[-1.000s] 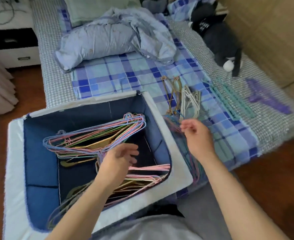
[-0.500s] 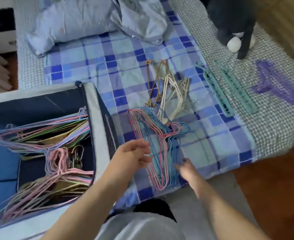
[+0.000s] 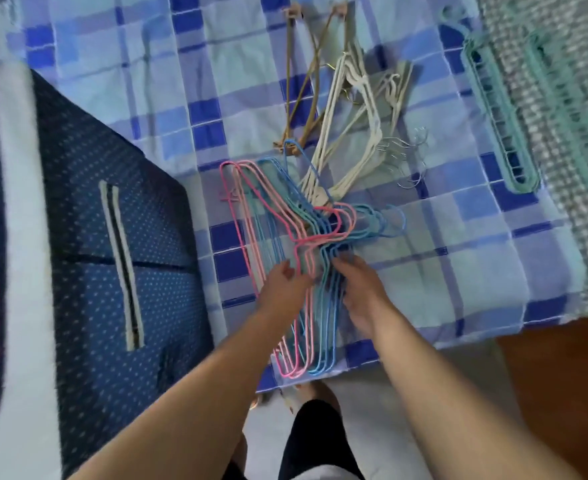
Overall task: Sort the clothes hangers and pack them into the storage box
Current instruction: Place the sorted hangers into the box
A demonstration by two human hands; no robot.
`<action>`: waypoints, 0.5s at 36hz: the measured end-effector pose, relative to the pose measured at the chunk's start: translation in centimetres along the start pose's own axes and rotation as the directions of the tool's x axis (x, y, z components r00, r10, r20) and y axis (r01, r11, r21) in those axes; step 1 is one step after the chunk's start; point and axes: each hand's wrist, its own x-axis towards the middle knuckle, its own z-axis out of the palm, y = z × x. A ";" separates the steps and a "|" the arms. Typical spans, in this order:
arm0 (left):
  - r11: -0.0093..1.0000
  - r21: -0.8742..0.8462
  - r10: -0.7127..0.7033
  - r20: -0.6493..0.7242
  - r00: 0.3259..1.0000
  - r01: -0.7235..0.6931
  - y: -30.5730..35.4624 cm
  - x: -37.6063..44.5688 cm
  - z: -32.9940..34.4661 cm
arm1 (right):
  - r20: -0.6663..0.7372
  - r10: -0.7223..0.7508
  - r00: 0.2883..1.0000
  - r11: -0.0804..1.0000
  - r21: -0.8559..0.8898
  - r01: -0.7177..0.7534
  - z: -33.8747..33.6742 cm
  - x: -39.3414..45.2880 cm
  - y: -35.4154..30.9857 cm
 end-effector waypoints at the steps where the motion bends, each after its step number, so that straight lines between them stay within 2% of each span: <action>1: 0.999 -0.035 0.012 0.011 1.000 -0.012 0.0 1.2 0.8 | 0.050 0.006 0.999 1.000 -0.001 -0.006 -0.4 -0.1 -0.2; 4: 0.962 -0.270 -0.022 0.008 1.000 0.023 0.5 2.0 1.1 | 0.195 0.014 0.981 0.999 -0.033 -0.007 -0.6 -1.4 -1.1; 6: 0.933 -0.357 -0.017 0.044 0.999 0.032 0.2 1.4 0.7 | 0.266 0.005 0.964 0.998 -0.063 0.012 -0.2 -2.5 -1.5; 8: 0.911 -0.411 0.013 0.105 0.994 0.032 0.1 0.0 0.0 | 0.289 -0.003 0.957 0.993 -0.110 0.037 0.5 -3.6 -1.8; 11: 0.889 -0.457 0.010 0.109 0.994 0.041 0.6 -2.6 -1.0 | 0.265 -0.026 0.964 0.979 -0.189 0.078 1.9 -5.4 -2.5; 14: 0.876 -0.481 0.055 0.067 0.996 -0.016 1.5 -5.2 -1.6 | 0.267 -0.035 0.963 0.980 -0.180 0.085 2.6 -7.8 -4.2; 18: 0.837 -0.538 0.151 0.054 0.987 -0.098 4.3 -10.8 -2.9 | 0.336 -0.074 0.939 0.979 -0.155 0.133 2.9 -13.2 -8.2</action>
